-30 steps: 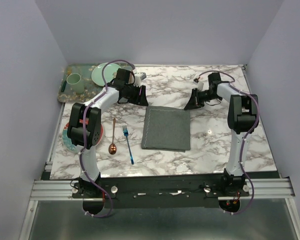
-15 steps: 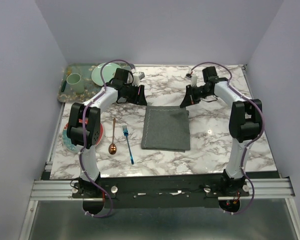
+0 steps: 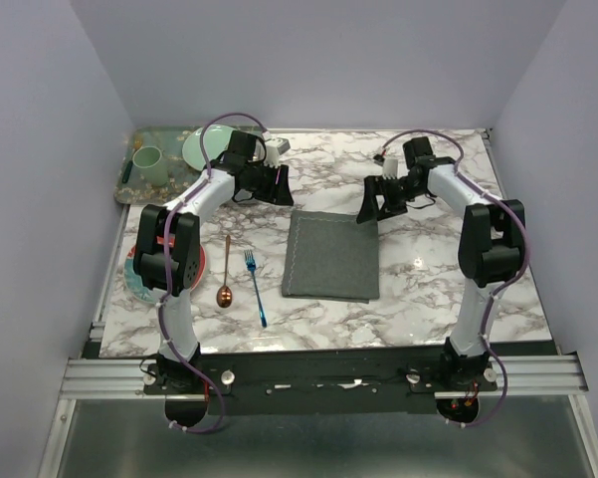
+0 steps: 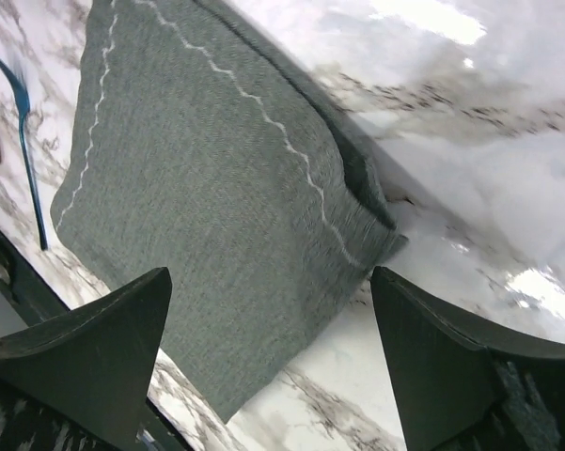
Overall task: Fold the napkin into a case and place the utensils inside
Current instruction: Pick up the lower triangle-folded napkin from the center of the board.
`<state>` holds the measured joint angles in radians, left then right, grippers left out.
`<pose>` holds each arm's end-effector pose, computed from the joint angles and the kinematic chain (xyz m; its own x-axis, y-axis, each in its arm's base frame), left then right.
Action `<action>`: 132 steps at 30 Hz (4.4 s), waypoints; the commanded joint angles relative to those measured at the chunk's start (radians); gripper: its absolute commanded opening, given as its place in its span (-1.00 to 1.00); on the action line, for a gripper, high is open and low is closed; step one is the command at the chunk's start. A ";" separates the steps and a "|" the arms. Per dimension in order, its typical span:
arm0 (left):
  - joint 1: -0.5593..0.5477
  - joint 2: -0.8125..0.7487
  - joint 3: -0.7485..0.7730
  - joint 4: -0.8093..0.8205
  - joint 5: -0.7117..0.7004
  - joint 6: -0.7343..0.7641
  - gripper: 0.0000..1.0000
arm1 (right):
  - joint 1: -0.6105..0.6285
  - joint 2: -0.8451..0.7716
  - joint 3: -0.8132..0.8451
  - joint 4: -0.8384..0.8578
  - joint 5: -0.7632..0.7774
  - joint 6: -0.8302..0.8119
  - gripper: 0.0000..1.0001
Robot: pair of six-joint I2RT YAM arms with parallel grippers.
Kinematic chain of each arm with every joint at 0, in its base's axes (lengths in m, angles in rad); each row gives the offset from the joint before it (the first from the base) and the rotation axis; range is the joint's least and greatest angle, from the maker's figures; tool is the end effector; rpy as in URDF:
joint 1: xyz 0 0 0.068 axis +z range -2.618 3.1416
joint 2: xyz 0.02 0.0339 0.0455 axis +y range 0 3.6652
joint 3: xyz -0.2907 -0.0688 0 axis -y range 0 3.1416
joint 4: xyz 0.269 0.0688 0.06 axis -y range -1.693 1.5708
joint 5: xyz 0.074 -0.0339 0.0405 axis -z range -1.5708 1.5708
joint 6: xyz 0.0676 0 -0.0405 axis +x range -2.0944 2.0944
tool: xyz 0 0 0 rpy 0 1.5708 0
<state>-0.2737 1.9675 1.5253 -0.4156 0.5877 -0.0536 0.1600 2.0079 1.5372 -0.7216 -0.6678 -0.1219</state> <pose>0.4581 -0.1675 0.2222 -0.7580 0.1665 -0.6307 0.5343 0.7132 -0.4538 0.4445 0.1141 0.1903 -0.8679 -0.2368 -0.4368 -0.4599 0.7152 0.5262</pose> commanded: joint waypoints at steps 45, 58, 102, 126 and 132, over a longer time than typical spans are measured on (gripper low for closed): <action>0.044 0.056 0.108 -0.086 0.064 0.080 0.09 | 0.044 -0.181 -0.092 0.154 -0.027 0.062 0.42; 0.042 0.085 0.147 -0.101 0.054 0.084 0.08 | -0.076 0.138 0.138 -0.056 -0.084 0.149 0.58; -0.210 0.245 0.214 0.055 0.132 -0.157 -0.24 | -0.186 0.158 0.124 0.033 -0.272 0.281 1.00; -0.091 0.114 0.085 -0.075 0.093 -0.038 -0.24 | -0.097 0.325 0.215 -0.045 -0.231 0.188 -0.13; -0.056 0.082 0.064 -0.075 0.086 -0.026 -0.24 | -0.065 0.261 0.195 -0.058 -0.251 0.131 -0.46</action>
<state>-0.3553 2.1143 1.6093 -0.4747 0.6941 -0.1040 0.0704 2.3150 1.7248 -0.7490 -0.9138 0.0639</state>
